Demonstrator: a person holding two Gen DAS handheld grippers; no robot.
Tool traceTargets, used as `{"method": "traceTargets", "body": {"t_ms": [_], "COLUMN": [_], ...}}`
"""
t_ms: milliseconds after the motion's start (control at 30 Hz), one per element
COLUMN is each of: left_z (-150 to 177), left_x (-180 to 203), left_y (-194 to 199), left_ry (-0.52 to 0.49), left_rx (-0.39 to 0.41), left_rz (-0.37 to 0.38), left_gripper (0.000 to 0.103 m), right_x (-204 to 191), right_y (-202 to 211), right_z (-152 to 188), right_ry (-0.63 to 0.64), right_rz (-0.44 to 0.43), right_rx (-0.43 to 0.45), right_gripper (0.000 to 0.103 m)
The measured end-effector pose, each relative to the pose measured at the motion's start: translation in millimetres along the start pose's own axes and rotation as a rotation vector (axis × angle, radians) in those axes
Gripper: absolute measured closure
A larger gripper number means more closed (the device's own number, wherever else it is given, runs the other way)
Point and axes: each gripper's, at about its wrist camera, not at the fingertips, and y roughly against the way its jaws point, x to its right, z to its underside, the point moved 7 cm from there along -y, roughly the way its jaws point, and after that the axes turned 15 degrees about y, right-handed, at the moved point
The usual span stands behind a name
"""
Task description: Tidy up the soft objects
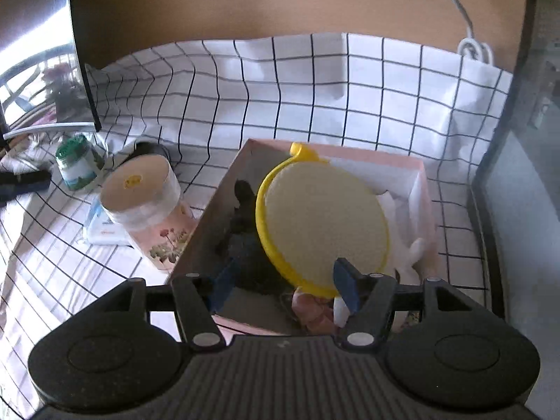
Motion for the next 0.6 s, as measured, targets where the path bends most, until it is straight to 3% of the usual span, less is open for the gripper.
{"method": "traceTargets", "body": {"t_ms": [100, 200, 400, 600], "left_z": [-7, -5, 6, 7], "left_x": [-46, -68, -56, -49], "left_y": [2, -4, -20, -37], "left_ry": [0.050, 0.080, -0.059, -0.144], "left_rx": [0.021, -0.009, -0.069, -0.100], "left_rz": [-0.099, -0.112, -0.060, -0.073], "left_gripper": [0.081, 0.081, 0.081, 0.081], "right_x": [-1, -11, -57, -103], "right_y": [17, 23, 6, -40], "right_z": [-17, -42, -94, -139], "right_ry": [-0.009, -0.025, -0.042, -0.025], "right_rz": [0.018, -0.001, -0.142, -0.176], "right_rx": [0.038, 0.043, -0.026, -0.145], "right_gripper": [0.031, 0.031, 0.031, 0.031]}}
